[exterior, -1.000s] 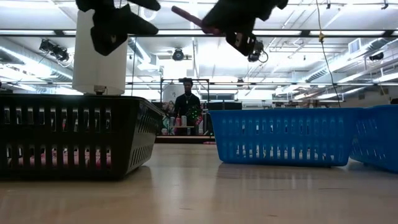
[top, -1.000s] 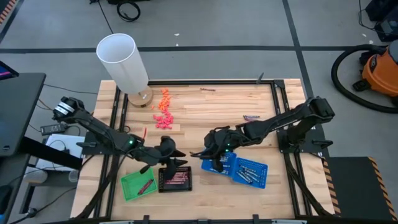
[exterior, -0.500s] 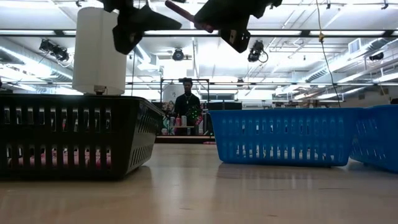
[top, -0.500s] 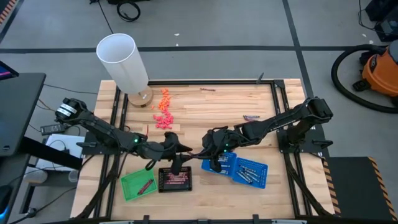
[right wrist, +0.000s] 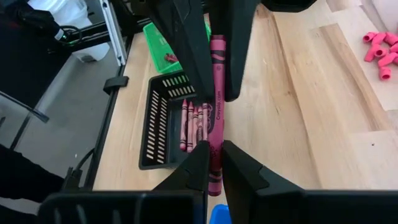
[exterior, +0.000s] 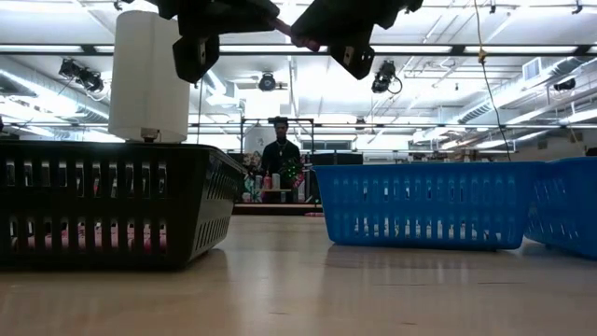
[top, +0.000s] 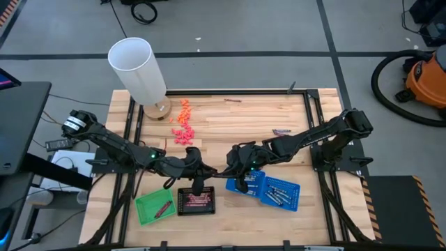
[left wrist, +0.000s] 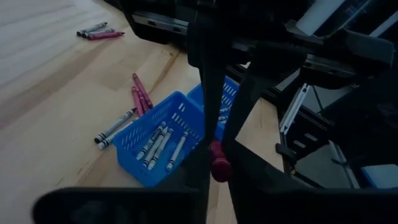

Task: Sort crayons
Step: Put the red crayon into the green bin

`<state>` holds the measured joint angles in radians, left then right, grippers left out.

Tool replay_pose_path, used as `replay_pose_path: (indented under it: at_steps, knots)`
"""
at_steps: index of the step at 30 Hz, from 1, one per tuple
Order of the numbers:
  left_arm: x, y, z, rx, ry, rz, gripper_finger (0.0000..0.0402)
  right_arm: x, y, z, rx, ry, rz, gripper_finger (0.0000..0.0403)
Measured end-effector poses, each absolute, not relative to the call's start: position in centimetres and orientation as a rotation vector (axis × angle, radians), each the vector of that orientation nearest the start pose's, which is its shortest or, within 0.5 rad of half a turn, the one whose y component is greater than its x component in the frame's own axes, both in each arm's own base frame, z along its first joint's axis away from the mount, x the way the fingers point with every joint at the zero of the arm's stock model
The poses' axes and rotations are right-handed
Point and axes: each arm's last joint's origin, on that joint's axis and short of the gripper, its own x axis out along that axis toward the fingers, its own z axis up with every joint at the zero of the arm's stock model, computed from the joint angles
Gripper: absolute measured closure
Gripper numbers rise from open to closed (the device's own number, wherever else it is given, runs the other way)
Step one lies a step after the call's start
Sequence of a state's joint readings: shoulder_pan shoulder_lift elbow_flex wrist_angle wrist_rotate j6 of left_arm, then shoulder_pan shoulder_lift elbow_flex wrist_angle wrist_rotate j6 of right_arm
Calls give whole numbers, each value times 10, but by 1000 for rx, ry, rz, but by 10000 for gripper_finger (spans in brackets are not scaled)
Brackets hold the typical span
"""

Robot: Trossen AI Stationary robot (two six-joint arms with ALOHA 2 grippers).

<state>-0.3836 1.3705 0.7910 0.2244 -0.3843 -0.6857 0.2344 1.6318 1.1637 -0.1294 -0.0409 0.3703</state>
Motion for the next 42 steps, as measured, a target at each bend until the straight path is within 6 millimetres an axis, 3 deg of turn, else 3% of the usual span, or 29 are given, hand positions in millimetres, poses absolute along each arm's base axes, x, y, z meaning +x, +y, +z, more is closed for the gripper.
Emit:
replay_pose_path:
  at_steps: [3,11,19,26,36,42]
  knots:
    - [277,-100,245,-547,315,111,379,351,85,256,297,639,154,363]
    - [274,-100,242,-539,379,82,376,349,82,252,312,701,170,318]
    - [248,-96,249,-523,602,43,365,342,70,243,358,831,116,259]
    - [216,-91,258,-664,887,-44,363,333,65,234,332,964,47,256]
    - [179,-103,247,-912,1339,3,362,327,51,228,283,1035,-99,256]
    - [167,-118,246,-1006,1444,64,362,326,30,226,319,1065,-138,257]
